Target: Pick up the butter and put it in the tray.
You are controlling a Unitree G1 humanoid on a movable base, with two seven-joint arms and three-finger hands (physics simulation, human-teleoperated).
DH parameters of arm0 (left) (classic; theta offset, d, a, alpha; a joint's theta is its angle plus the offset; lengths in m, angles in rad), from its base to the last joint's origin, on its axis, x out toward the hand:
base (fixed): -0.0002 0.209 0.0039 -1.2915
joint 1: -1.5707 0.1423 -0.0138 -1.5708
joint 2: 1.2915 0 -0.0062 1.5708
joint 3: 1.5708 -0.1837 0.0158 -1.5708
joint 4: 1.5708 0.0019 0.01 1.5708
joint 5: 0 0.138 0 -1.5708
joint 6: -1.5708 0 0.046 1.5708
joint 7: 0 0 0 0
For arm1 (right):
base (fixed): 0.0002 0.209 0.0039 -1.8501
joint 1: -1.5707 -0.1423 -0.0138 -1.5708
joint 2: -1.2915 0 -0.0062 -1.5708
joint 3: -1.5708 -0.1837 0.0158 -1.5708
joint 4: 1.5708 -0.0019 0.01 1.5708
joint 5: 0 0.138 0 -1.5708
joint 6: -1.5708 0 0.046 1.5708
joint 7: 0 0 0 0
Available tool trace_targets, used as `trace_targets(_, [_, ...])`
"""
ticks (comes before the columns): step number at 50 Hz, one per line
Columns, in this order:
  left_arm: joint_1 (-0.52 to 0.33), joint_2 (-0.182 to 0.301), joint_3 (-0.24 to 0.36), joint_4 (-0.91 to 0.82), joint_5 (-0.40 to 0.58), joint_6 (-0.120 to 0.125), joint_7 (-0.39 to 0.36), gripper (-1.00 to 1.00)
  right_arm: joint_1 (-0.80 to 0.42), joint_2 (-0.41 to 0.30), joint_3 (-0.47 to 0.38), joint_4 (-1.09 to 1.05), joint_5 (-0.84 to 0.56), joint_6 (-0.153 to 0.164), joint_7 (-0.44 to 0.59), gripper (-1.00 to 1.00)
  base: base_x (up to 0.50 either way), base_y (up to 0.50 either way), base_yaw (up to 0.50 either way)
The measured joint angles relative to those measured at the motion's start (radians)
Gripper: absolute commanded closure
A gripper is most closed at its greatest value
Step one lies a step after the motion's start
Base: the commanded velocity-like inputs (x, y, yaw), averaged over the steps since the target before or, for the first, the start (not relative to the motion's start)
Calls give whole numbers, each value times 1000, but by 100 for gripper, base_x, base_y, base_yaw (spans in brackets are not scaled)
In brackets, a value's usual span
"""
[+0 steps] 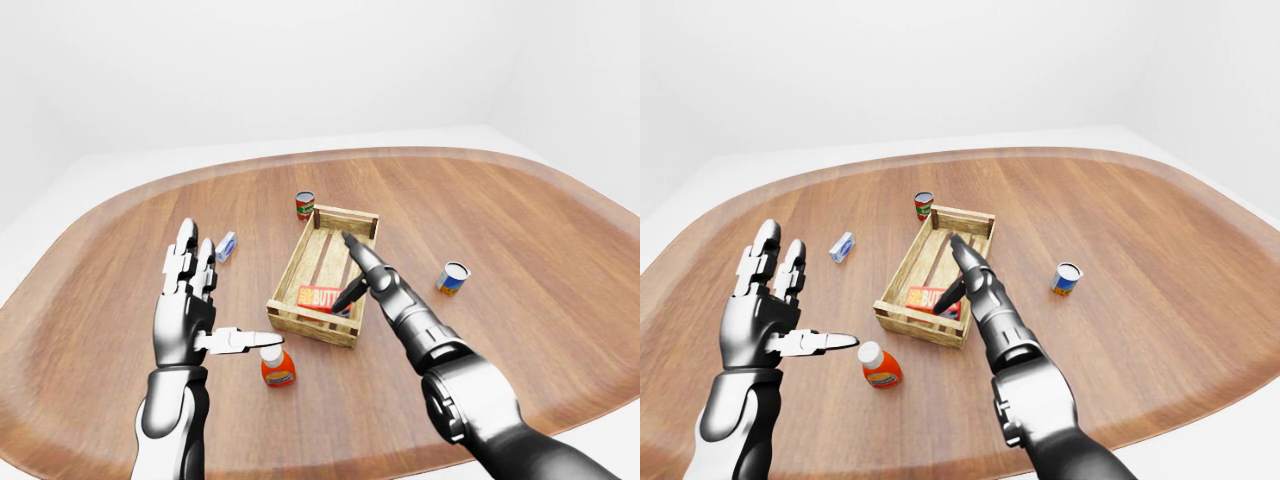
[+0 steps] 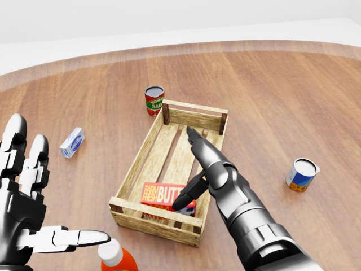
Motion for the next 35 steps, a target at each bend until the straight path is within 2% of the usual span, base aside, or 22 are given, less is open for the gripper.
trace_targets(26, [2, -1, -4, 2, 4, 0, 1, -100, -55, -11, 17, -45, 42, 0, 25, -100, 0, 0, 0])
trace_targets(35, [6, -2, -6, -2, 5, 0, 1, -100, -45, -25, 38, -180, 87, 0, 77, -100, 0, 0, 0])
